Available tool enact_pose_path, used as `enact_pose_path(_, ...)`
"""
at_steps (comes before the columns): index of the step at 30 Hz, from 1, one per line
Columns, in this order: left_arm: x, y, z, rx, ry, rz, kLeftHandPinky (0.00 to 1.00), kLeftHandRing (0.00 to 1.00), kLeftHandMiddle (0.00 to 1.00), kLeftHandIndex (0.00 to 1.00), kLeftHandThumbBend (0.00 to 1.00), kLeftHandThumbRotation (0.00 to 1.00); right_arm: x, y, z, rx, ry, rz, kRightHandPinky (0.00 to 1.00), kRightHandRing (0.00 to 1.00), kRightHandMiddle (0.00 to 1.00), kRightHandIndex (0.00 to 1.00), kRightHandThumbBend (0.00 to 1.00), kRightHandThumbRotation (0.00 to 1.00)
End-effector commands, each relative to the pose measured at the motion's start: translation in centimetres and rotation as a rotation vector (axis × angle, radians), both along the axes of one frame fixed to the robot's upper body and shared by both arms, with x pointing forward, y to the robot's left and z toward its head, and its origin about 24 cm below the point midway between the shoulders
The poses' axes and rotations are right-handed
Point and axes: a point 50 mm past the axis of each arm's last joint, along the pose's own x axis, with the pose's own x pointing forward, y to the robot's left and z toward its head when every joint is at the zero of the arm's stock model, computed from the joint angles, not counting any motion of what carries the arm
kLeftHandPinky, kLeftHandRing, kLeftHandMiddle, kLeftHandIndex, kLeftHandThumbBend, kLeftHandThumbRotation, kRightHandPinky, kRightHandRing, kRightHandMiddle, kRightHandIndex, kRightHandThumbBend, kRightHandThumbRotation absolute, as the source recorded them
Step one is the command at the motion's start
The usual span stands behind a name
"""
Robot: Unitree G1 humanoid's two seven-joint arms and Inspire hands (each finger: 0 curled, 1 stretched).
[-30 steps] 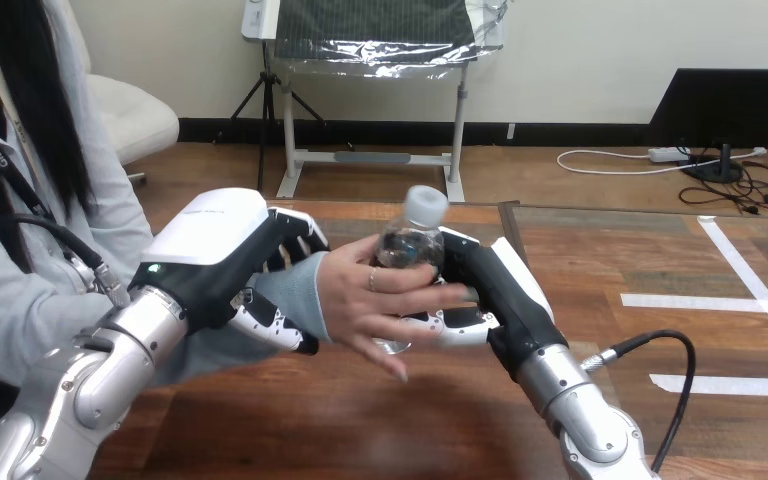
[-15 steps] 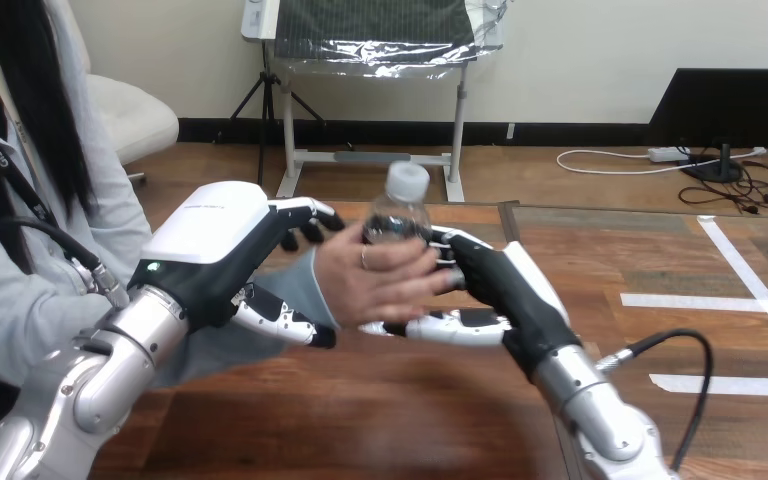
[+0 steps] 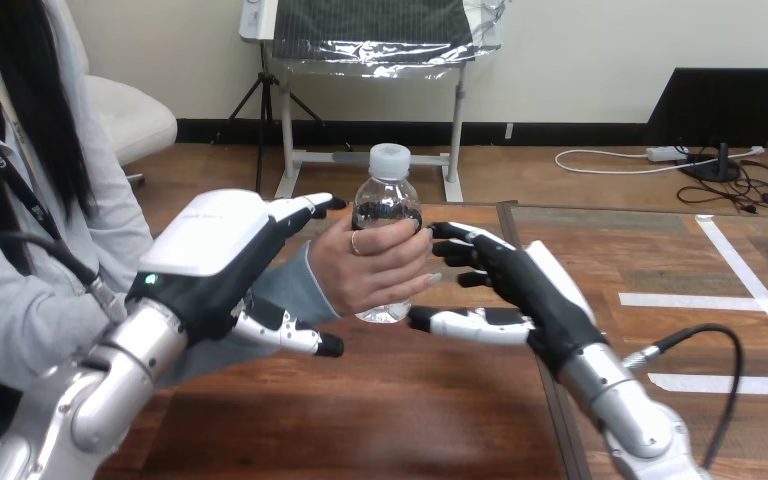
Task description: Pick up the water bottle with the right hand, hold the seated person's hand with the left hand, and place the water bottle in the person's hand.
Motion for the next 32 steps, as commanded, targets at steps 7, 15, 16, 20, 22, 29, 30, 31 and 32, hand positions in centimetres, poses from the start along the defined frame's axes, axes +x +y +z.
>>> enact_pose_path(7, -0.7, 0.5, 1.5, -0.028, -0.061, 0.022, 0.84, 0.9, 0.94, 0.96, 1.0, 0.39, 1.8, -0.8, 2.4, 0.005, -0.084, 0.006, 0.84, 0.87, 0.85, 0.87, 0.79, 0.29)
enact_pose_path(15, -1.5, 0.8, 1.0, -0.055, -0.064, 0.034, 0.86, 0.93, 0.97, 0.99, 1.0, 0.4, 1.7, -1.4, 2.3, 0.018, -0.079, -0.005, 0.84, 0.87, 0.85, 0.87, 0.8, 0.29)
enact_pose_path(16, -1.6, 0.8, 0.9, -0.061, -0.064, 0.036, 0.86, 0.93, 0.97, 0.99, 1.0, 0.4, 1.7, -1.5, 2.3, 0.02, -0.079, -0.006, 0.83, 0.87, 0.85, 0.87, 0.8, 0.29)
enact_pose_path(20, -2.0, 0.9, 0.6, -0.082, -0.064, 0.045, 0.87, 0.94, 0.98, 1.0, 1.0, 0.41, 1.7, -1.8, 2.3, 0.021, -0.077, -0.012, 0.83, 0.87, 0.85, 0.87, 0.8, 0.29)
enact_pose_path(22, -2.2, 1.0, 0.5, -0.096, -0.064, 0.049, 0.88, 0.94, 0.98, 1.0, 1.0, 0.41, 1.7, -2.0, 2.3, 0.023, -0.077, -0.016, 0.82, 0.87, 0.85, 0.87, 0.8, 0.29)
enact_pose_path(29, -3.0, 1.2, 0.0, -0.141, -0.079, 0.059, 0.89, 0.96, 1.0, 1.0, 1.0, 0.4, 1.4, -2.4, 2.3, 0.046, -0.084, -0.026, 0.83, 0.88, 0.85, 0.87, 0.8, 0.3)
enact_pose_path(30, -3.1, 1.2, 0.0, -0.146, -0.082, 0.06, 0.89, 0.96, 1.0, 1.0, 1.0, 0.4, 1.4, -2.5, 2.3, 0.048, -0.086, -0.026, 0.83, 0.88, 0.85, 0.87, 0.8, 0.31)
enact_pose_path(31, -3.2, 1.2, -0.1, -0.161, -0.084, 0.063, 0.89, 0.96, 1.0, 1.0, 1.0, 0.4, 1.3, -2.6, 2.3, 0.051, -0.091, -0.028, 0.83, 0.88, 0.85, 0.87, 0.8, 0.31)
enact_pose_path(32, -3.3, 1.2, -0.2, -0.171, -0.085, 0.064, 0.89, 0.97, 1.0, 1.0, 1.0, 0.4, 1.2, -2.6, 2.3, 0.054, -0.095, -0.029, 0.83, 0.88, 0.85, 0.87, 0.81, 0.31)
